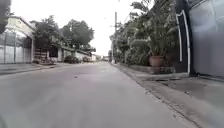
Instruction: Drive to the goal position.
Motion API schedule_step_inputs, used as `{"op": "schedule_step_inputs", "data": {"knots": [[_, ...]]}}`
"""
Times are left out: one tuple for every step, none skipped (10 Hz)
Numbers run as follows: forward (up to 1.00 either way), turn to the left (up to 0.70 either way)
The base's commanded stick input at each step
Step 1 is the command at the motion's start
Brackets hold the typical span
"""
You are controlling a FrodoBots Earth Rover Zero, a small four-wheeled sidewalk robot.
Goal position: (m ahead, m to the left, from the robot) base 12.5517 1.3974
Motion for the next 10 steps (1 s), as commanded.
{"op": "schedule_step_inputs", "data": {"knots": [[1.0,0.0],[1.0,0.0],[1.0,0.0],[1.0,0.0],[1.0,0.0],[1.0,0.0],[1.0,0.0],[1.0,0.0],[1.0,0.05],[1.0,0.02]]}}
